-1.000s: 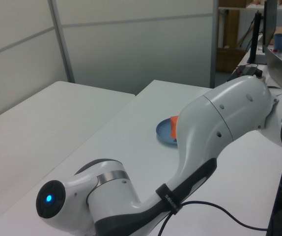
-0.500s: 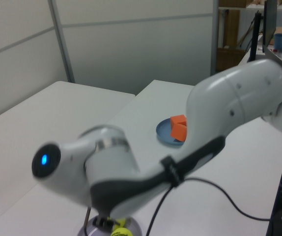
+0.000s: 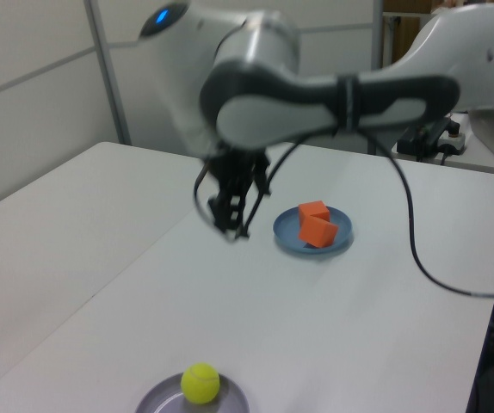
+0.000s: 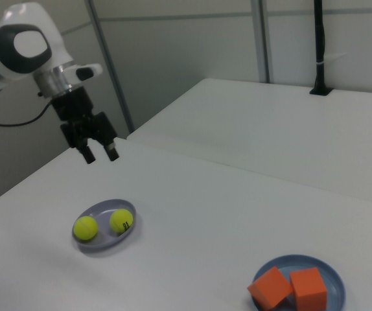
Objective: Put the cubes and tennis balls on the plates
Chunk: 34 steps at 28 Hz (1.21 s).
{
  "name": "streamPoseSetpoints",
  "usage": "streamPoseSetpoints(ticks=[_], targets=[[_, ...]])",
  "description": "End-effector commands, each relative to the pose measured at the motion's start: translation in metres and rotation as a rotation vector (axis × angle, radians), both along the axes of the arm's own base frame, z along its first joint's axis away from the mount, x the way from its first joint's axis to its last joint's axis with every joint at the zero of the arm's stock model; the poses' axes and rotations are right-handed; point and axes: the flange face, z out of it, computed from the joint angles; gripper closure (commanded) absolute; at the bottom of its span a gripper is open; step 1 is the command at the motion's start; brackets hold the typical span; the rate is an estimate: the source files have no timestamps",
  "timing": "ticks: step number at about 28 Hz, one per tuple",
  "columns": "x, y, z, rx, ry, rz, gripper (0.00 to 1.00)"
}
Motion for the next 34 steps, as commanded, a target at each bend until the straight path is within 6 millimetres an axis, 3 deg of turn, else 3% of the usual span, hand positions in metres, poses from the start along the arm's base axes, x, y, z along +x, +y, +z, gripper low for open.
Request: streamPoseSetpoints(ticks=[1,4,11,18,28,34], targets=[[0.000,-0.047,0.016,0.011,0.000,-0.049,0.00],[0.001,-0.073,0.026,0.015,-0.013,-0.059,0.00],[0.009,-0.156,0.031,0.142,0.032,-0.084,0.00],[0.006,-0.206,0.034,0.325,0.042,-0.156,0.00],[0.002,-0.206,0.032,0.271,0.061,-0.198,0.00],[0.003,-0.195,0.031,0.176,0.057,-0.187,0.00]])
